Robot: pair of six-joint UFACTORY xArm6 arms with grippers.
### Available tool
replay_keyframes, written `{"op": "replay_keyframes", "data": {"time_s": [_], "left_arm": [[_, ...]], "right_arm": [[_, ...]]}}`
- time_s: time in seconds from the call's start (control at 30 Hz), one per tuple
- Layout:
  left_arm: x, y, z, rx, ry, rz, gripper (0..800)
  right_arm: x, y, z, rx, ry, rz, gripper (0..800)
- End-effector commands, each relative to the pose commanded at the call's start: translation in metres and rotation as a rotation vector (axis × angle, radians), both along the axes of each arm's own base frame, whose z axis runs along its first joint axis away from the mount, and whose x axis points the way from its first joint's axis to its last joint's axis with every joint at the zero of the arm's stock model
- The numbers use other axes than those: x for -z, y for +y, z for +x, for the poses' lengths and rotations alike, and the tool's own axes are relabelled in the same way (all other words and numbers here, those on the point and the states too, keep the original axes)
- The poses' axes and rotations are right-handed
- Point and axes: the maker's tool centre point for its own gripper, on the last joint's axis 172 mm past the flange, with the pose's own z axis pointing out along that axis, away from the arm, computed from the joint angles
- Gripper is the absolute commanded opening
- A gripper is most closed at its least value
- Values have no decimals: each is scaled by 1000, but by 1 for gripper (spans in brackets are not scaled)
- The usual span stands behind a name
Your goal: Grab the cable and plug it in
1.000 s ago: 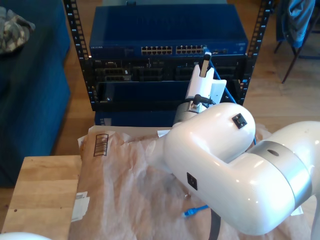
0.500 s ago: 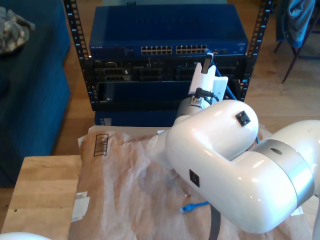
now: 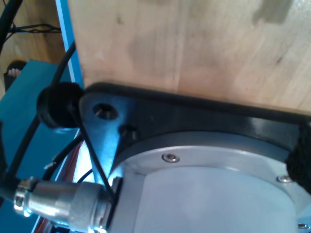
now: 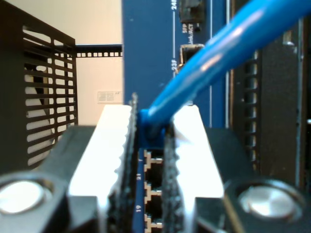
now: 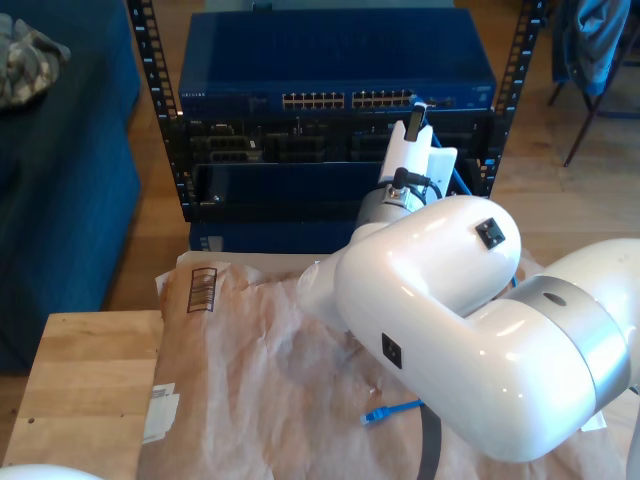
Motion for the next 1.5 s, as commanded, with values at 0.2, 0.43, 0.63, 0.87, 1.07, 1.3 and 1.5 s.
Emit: {"op": "replay_keyframes", "data": {"time_s": [0.2, 0.43, 0.63, 0.87, 1.07, 1.3, 1.5], "left_arm": [[0, 0, 0, 0, 0, 0, 800], [0, 0, 0, 0, 0, 0, 800], [0, 0, 0, 0, 0, 0, 800], [0, 0, 0, 0, 0, 0, 800], [0, 0, 0, 0, 0, -2, 800], [0, 0, 0, 0, 0, -2, 800], [0, 0, 0, 0, 0, 0, 800]], "right_arm": [[1, 1, 1, -2, 3, 2, 0], [2, 2, 2, -8, 8, 3, 0], [2, 2, 2, -9, 9, 6, 0], [-3, 6, 5, -16, -4, 10, 0], [-4, 7, 6, -18, -5, 11, 0], [-3, 6, 5, -17, -3, 9, 0], [-3, 7, 5, -18, -3, 10, 0]]}}
